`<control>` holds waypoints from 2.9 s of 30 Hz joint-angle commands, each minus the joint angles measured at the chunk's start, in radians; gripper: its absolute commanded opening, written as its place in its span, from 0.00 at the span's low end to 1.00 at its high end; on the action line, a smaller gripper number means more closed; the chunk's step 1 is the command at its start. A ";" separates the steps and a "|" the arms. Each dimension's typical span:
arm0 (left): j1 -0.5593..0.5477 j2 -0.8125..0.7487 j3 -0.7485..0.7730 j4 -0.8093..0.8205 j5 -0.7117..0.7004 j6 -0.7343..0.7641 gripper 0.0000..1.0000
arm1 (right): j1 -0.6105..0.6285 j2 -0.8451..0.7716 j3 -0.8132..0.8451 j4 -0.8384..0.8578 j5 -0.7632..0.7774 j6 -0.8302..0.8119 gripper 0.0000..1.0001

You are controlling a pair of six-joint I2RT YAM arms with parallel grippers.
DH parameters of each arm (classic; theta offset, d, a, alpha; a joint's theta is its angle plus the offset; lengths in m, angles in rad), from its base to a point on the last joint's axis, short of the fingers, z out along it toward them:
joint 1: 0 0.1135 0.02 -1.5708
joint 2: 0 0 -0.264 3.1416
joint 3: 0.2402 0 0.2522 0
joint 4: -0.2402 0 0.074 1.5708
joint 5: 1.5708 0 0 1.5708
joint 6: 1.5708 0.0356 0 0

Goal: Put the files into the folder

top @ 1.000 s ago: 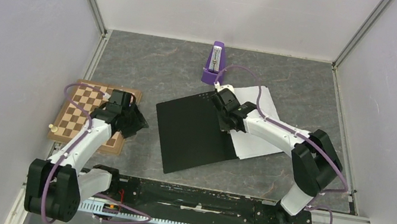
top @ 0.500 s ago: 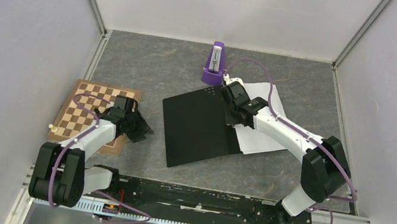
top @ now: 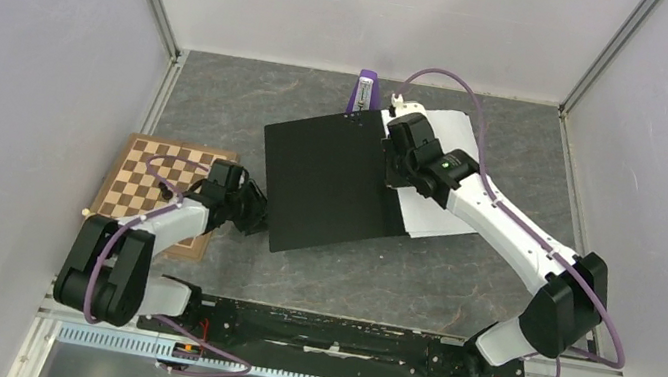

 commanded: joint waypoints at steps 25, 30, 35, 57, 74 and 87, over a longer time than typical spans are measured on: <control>-0.150 -0.095 0.236 -0.004 0.130 0.064 0.50 | 0.154 0.099 -0.409 0.603 -0.247 0.403 0.00; -0.158 -0.095 0.268 -0.061 0.095 0.088 0.50 | 0.184 0.150 -0.402 0.677 -0.273 0.447 0.05; -0.164 -0.091 0.303 -0.093 0.081 0.106 0.50 | 0.189 0.114 -0.389 0.671 -0.293 0.436 0.30; -0.534 0.173 0.518 -0.023 -0.025 0.036 0.51 | 0.006 -0.506 -0.433 0.264 0.168 0.190 0.91; -0.682 0.397 0.653 -0.073 -0.126 0.101 0.64 | 0.000 -0.452 -0.463 0.251 0.156 0.110 0.98; -0.564 0.075 0.746 -0.415 -0.426 0.299 0.77 | 0.000 -0.426 -0.427 0.276 0.118 0.110 0.98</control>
